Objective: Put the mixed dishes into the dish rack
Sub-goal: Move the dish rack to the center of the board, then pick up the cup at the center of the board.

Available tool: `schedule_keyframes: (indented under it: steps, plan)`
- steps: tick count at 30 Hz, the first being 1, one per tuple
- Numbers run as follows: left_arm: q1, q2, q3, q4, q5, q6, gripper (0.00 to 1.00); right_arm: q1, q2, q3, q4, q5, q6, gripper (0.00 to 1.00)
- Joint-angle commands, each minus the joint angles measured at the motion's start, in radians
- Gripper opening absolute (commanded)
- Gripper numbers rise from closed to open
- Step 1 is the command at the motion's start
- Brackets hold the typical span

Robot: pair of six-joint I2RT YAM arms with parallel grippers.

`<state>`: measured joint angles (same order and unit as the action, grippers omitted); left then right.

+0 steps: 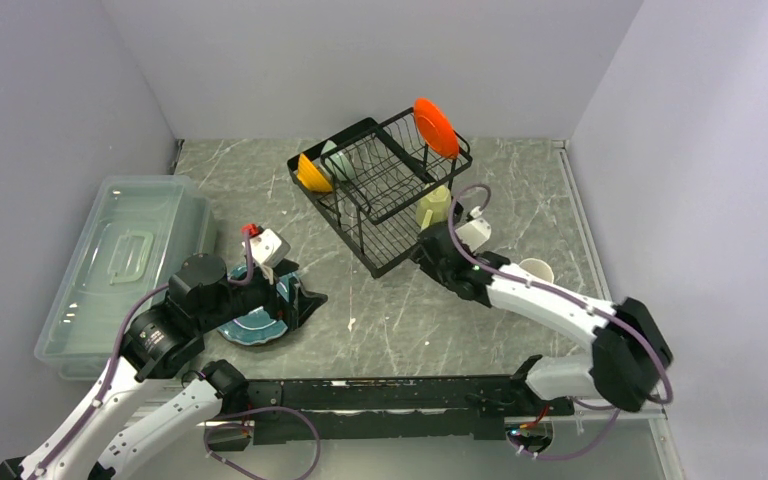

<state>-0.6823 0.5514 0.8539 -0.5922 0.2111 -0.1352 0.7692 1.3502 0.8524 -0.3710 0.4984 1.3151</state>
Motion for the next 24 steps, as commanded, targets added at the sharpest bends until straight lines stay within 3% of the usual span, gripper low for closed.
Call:
schedule_keyframes:
  steps: [1, 6, 12, 15, 19, 24]
  plan:
    - [-0.005, -0.002, 0.004, 0.014, -0.007, 0.003, 0.99, -0.001, -0.175, -0.060, 0.152, -0.009, -0.242, 0.55]
    - [-0.006, -0.001, 0.006, 0.013, -0.004, 0.002, 0.99, -0.066, -0.328, -0.027, 0.030, -0.074, -0.384, 0.58]
    - [-0.006, -0.001, 0.010, 0.009, 0.001, -0.001, 0.99, -0.200, -0.410, 0.072, -0.238, -0.156, -0.534, 0.59]
    - [-0.006, -0.001, 0.010, 0.007, -0.005, -0.001, 0.99, -0.236, -0.440, 0.133, -0.365, -0.106, -0.594, 0.59]
    - [-0.006, -0.003, 0.011, 0.006, 0.001, 0.000, 0.99, -0.266, -0.449, 0.226, -0.536, -0.013, -0.651, 0.59]
    - [-0.006, 0.001, 0.012, 0.005, 0.013, 0.002, 0.99, -0.352, -0.382, 0.292, -0.661, -0.046, -0.708, 0.59]
